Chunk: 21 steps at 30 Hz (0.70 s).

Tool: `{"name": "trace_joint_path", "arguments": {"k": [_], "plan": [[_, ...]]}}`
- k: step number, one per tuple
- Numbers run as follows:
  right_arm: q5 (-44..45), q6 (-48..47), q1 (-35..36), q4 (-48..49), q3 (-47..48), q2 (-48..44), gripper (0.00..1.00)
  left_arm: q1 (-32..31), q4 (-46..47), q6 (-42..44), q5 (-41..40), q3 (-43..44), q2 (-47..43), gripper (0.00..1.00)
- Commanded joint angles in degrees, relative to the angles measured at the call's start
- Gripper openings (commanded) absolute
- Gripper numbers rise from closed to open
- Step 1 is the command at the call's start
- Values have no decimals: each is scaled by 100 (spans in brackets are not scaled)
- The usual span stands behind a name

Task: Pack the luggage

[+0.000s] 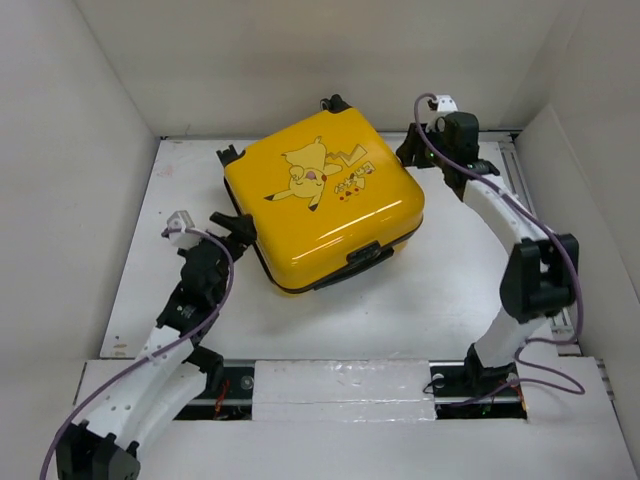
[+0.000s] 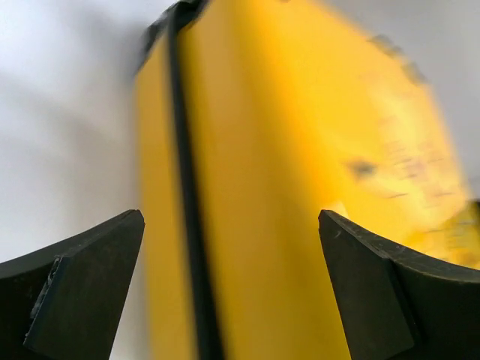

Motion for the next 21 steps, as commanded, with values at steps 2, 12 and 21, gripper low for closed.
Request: {"name": "trace_joint_path", "arguments": {"k": [2,12,21], "plan": [[-394,514,268,1051,-991,-1594,56,-145,750,366,-95,1153,467,100],[-35,901,1497,2721,-4516,-5268,0,698,2338,372,1228,1884,1636,100],[696,1130,2896,1387,-6426,-7274,31,2483,1752,-970,2612,3722,4907,78]]}}
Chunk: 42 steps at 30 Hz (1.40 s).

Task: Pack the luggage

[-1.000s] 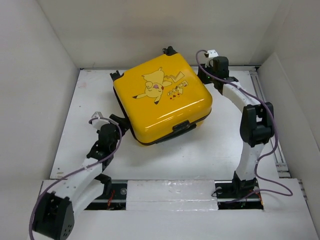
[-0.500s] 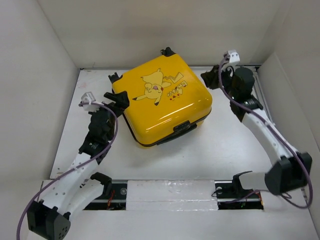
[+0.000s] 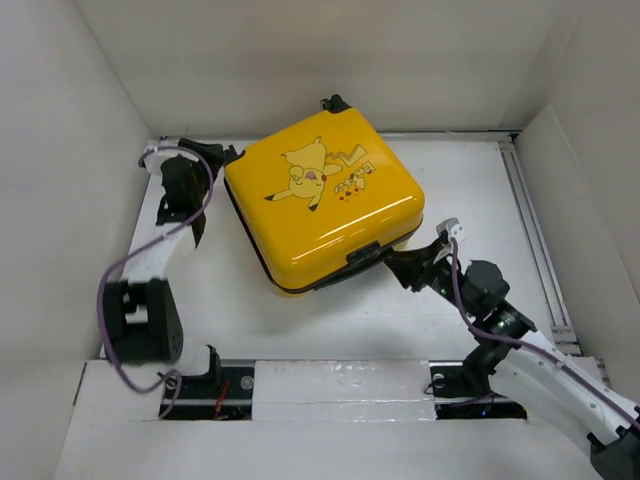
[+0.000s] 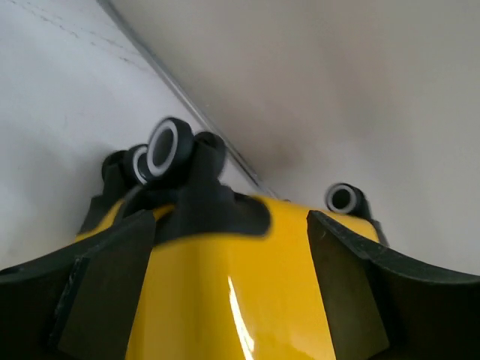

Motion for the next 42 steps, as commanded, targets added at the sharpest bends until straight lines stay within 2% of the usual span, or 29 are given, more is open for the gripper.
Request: {"name": "trace_joint_path", "arguments": {"k": [1,4,8,12,15,18,19,22,23,25,26,29,33,36,38,39,42], "plan": [[836,78,539,-403,-216,-446,37,282,-174,-372,761,1070,974,79],[971,8,654,-309,-462,-525,48,353,159,-495,971,1185,1326,85],[1059,8,708,244,-595,-43,48,353,28,-415,1288,1686,1862,86],[1515,8,708,886,-648,721,48,405,265,-468,1542,1686,2144,86],[1421,70,550,1281,-420,1450,47,405,265,-521,1543,1670,2154,86],[1367,70,549,1781,-296,2066,47,405,835,-801,1036,907,1505,85],[1428,70,549,1975,-296,2189,47,353,976,-854,851,434,998,85],[1559,17,549,2468,-296,2620,47,107,1039,-724,140,-131,187,85],[1648,17,549,2574,-296,2743,46,-111,1039,-723,-37,-542,-320,83],[1728,17,549,2898,-296,3016,45,-393,1039,-723,-389,-1010,-824,81],[1797,17,602,3057,-296,3086,45,-551,1039,-723,-721,-1525,-1044,79],[2200,70,664,3427,-296,3219,45,-974,1039,-723,-1023,-2293,-1862,74],[2536,70,716,3866,-349,3438,45,-975,1039,-609,-620,-3478,-2600,66],[2467,122,839,3920,-463,3237,45,-975,793,-67,-252,-3814,-3049,65],[2404,122,926,3597,-515,2765,45,-975,269,207,-172,-3816,-3173,63],[2404,174,988,3116,-516,2588,45,-975,213,339,-101,-3885,-3234,63],[2729,228,1103,2541,-603,2059,48,-1027,134,726,145,-4061,-3235,63]]}}
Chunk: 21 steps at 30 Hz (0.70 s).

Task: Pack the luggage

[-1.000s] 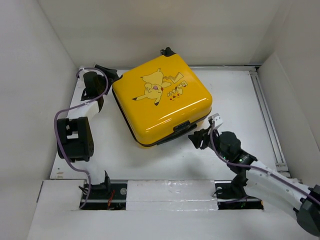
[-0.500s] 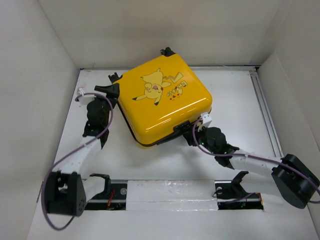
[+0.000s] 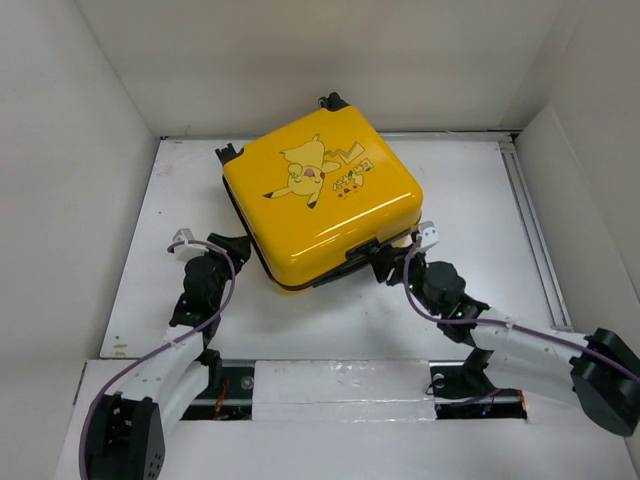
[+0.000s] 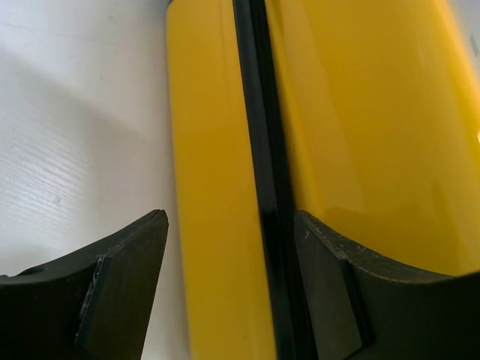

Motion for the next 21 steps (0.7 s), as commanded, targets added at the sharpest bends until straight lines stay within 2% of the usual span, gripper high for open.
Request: {"name": "trace_joint_path", "arguments": {"k": [1,4,6,11,15,21], "plan": [[550,75,100,158,9,-440,50,-31,-7,602,427,-156,-100,63],[613,-241,-31,158,139,-142,50,-31,398,655,621,-314,-100,63],[323,-303,-146,158,376,156,50,-31,477,655,806,-262,-39,62],[278,-14,-129,228,422,351,42,-31,477,866,1201,-112,-39,60],[340,-21,-58,527,166,439,40,-31,477,866,1289,-331,-100,58],[287,-364,-208,755,623,957,38,-31,477,1051,1544,-473,-100,55]]}}
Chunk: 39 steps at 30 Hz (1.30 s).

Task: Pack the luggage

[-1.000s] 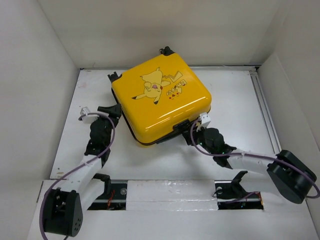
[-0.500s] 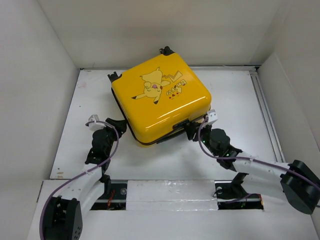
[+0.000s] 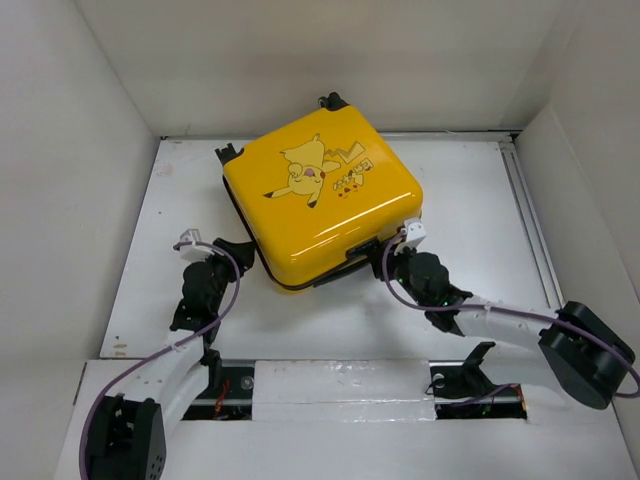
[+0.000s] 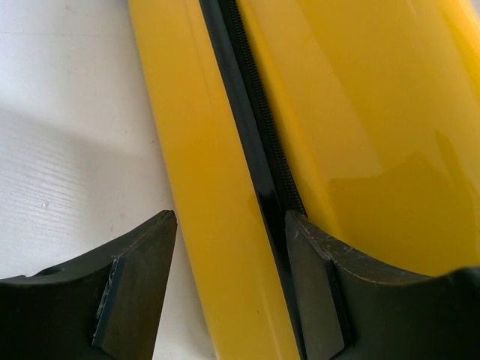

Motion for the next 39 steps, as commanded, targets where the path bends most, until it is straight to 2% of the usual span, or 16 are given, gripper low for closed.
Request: {"name": "trace_joint_path", "arguments": {"k": [1,5,6,8,10,11,13,15,16,18,20,24,28,33,37,39], "plan": [[117,-208,-70,580,444,134,38,-81,23,301,845,-129,-13,55],[169,-287,-140,879,567,274,17,-81,23,301,977,-129,-66,54],[170,-339,-140,940,567,274,7,-81,75,354,1064,-129,4,54],[109,-471,-140,994,567,222,0,-81,145,354,1196,-77,5,54],[4,-593,-140,793,725,-84,0,-81,198,302,1250,-77,136,54],[-119,-673,-140,330,830,-234,0,-185,199,301,1198,2,137,54],[-716,-788,-140,-269,1216,-742,0,-781,199,249,847,134,189,54],[-1460,-867,-10,-1393,1524,-1016,0,-1352,251,187,173,274,347,54],[-1674,-867,61,-1780,1752,-1122,0,-1851,251,83,-40,440,495,54],[-2174,-631,175,-2352,1754,-1264,0,-2215,312,-50,-401,556,646,54],[-2711,-393,246,-2521,1544,-1334,0,-2409,540,-260,-622,618,874,54],[-2933,107,737,-2399,1166,-1037,0,-2734,953,-542,-718,618,1208,52],[-2740,267,1528,-1680,1235,-318,0,-3411,954,-682,-1430,863,1445,52],[-2528,-93,2494,-1476,2401,738,0,-3544,1016,-762,-1344,987,1648,52],[-2528,-234,2681,-1310,3097,1732,0,-3544,1016,-683,-1202,1040,1648,52],[-2301,-172,2681,-898,3099,2058,0,-3544,1016,-683,-1202,1040,1710,52]]}}
